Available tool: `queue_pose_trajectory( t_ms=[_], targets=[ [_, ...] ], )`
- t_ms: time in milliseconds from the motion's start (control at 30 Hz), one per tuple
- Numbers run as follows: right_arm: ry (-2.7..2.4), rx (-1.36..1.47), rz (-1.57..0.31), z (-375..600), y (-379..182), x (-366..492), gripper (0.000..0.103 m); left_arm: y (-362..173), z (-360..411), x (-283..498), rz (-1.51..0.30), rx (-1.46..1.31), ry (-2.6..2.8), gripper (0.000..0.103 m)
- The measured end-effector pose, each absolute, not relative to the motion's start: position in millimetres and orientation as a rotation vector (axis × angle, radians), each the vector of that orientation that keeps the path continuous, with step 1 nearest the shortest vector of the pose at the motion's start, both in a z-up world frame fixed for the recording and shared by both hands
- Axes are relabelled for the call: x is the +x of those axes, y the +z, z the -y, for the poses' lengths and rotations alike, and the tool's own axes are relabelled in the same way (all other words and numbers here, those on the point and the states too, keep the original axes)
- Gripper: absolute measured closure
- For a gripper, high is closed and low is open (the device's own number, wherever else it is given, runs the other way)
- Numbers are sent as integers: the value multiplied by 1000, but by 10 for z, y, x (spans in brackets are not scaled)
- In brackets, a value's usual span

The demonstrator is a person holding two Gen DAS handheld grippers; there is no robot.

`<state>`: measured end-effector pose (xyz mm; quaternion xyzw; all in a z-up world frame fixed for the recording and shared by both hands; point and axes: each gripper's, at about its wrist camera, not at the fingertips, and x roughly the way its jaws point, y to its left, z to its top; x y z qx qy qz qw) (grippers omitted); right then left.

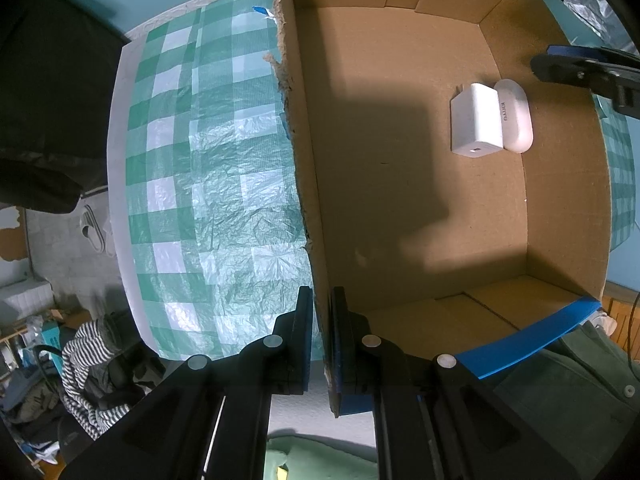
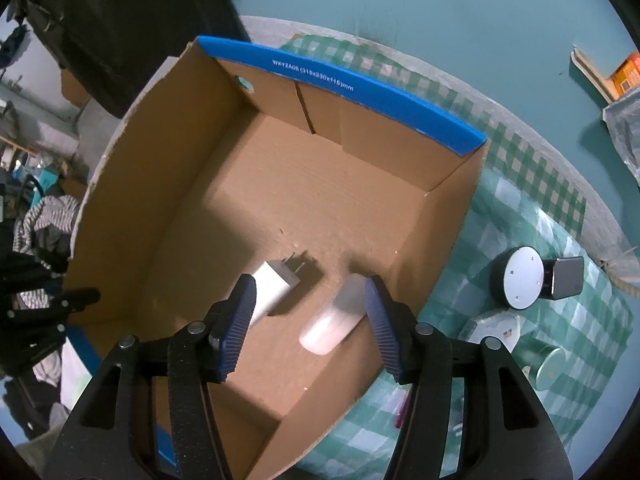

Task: Organize rigid objects
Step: 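Move the right gripper back toward the gold-and-pink lighter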

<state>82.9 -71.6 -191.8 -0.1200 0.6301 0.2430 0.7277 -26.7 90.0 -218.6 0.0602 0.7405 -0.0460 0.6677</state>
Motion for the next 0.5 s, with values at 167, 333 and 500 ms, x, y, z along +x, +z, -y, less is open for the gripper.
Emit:
queue_pose_trajectory(
  t_ms=[167,333,500],
  targets=[
    [528,-252,-1371,783,-1795,806,46,-2180,-895,-263,-1669,139,-104,94],
    [518,-228,-1368,888,-1704,779,46,-2184,-895,-261,-1669,138,-103,94],
    [500,-209,-1362,1008,-1610,743,46,-2184,-888,-258,-1669,139,-103,94]
  ],
)
